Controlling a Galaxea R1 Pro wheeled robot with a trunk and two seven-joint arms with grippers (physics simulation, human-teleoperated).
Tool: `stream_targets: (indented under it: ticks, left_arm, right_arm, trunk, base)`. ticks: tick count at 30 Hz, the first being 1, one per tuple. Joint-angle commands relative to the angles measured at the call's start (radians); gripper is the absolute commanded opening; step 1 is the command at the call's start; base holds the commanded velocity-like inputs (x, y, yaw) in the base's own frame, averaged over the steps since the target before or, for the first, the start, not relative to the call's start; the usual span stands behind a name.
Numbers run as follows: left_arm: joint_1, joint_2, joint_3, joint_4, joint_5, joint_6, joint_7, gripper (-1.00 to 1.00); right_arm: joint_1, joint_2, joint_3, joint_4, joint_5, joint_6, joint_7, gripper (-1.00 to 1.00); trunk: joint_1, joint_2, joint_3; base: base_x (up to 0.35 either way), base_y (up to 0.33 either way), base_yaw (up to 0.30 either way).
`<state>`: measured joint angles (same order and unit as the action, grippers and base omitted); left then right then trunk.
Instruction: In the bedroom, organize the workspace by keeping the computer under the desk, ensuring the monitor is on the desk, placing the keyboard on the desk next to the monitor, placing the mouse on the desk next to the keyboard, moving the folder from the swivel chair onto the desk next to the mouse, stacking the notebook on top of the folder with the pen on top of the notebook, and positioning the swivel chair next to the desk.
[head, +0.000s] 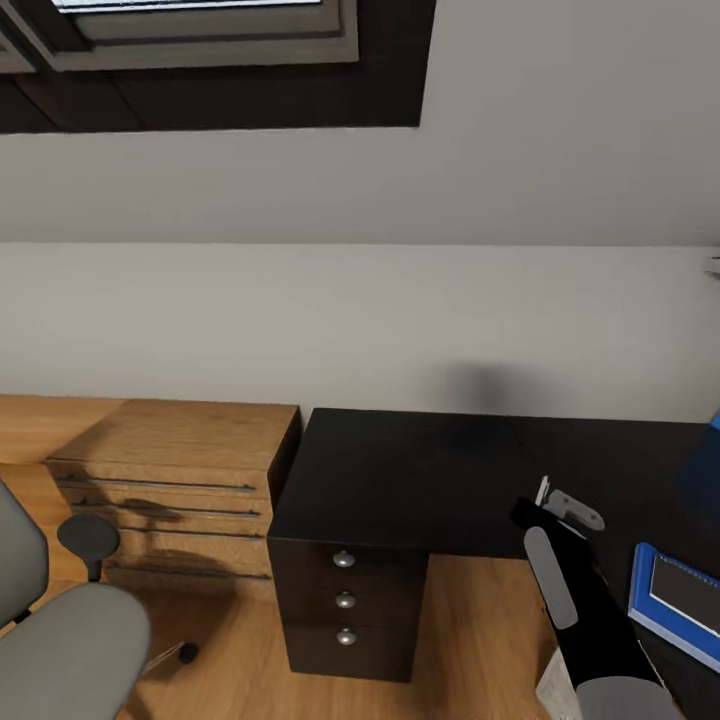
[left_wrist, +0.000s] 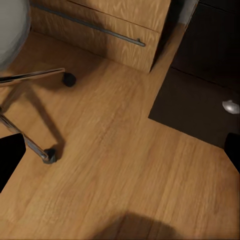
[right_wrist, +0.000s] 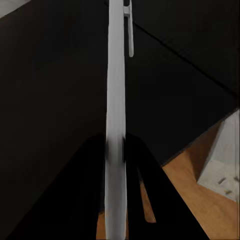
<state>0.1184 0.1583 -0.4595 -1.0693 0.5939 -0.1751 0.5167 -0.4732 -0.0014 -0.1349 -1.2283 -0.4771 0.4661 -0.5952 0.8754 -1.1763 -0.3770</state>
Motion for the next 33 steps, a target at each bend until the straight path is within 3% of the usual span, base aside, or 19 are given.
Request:
stream_targets:
  ticks: [1,5,7,8,9,10,11,14,18,24,33]
  left_arm:
    - [0.000,0.001,-0.004,-0.001,0.011,-0.007,0.005,1.00]
    - [0.000,0.001,-0.004,-0.001,0.011,-0.007,0.006,1.00]
    - [0.000,0.001,-0.004,-0.001,0.011,-0.007,0.006,1.00]
    - [0.000,0.001,-0.004,-0.001,0.011,-0.007,0.007,1.00]
    - [0.000,0.001,-0.004,-0.001,0.011,-0.007,0.008,1.00]
    - [0.000,0.001,-0.004,-0.001,0.011,-0.007,0.008,1.00]
    - [0.000,0.001,-0.004,-0.001,0.011,-0.007,0.009,1.00]
    - [0.000,0.001,-0.004,0.000,0.011,-0.006,0.008,1.00]
    - [0.000,0.001,-0.004,0.000,0.011,-0.007,0.008,1.00]
    - [0.000,0.001,-0.004,0.000,0.011,-0.007,0.009,1.00]
    - [0.000,0.001,-0.004,0.000,0.011,-0.007,0.009,1.00]
  right_arm:
    - [-0.001,-0.008,-0.020,-0.001,-0.009,-0.002,-0.003,-1.00]
    - [-0.001,-0.013,-0.028,-0.002,-0.009,-0.005,-0.003,-1.00]
    - [-0.002,-0.028,-0.029,0.003,-0.008,-0.006,-0.002,-1.00]
    - [-0.013,-0.097,-0.029,0.073,-0.010,-0.005,-0.002,-1.00]
    - [-0.073,-0.161,-0.029,0.182,-0.010,-0.004,-0.001,-1.00]
    - [-0.086,-0.171,-0.029,0.200,-0.009,-0.004,-0.001,-1.00]
    - [-0.132,-0.213,-0.029,0.271,-0.007,0.001,0.000,-1.00]
    - [-0.190,-0.275,-0.029,0.365,-0.010,0.009,-0.001,-1.00]
    - [-0.202,-0.285,-0.028,0.376,-0.026,0.010,-0.005,-1.00]
    - [-0.204,-0.279,-0.027,0.364,-0.031,0.012,-0.007,-1.00]
    - [-0.205,-0.278,-0.026,0.366,-0.032,0.011,-0.004,-1.00]
  trunk:
    - [0.000,-0.001,-0.001]
    - [0.000,-0.001,-0.001]
    - [0.000,-0.001,-0.001]
    - [0.000,-0.001,-0.001]
    - [0.000,-0.001,-0.001]
    - [0.000,-0.001,-0.001]
    - [0.000,-0.001,-0.001]
    - [0.000,-0.001,-0.001]
    - [0.000,-0.001,-0.001]
    - [0.000,-0.001,0.000]
    - [0.000,-0.001,0.002]
  base:
    - [0.000,0.000,-0.171]
    - [0.000,0.000,-0.070]
    - [0.000,0.000,-0.010]
    - [0.000,0.000,-0.002]
    - [0.000,0.000,0.000]
    - [0.000,0.000,0.000]
    - [0.000,0.000,0.000]
    - [0.000,0.000,0.000]
    - [0.000,0.000,0.000]
    - [0.000,0.000,-0.035]
    - [0.000,0.000,-0.239]
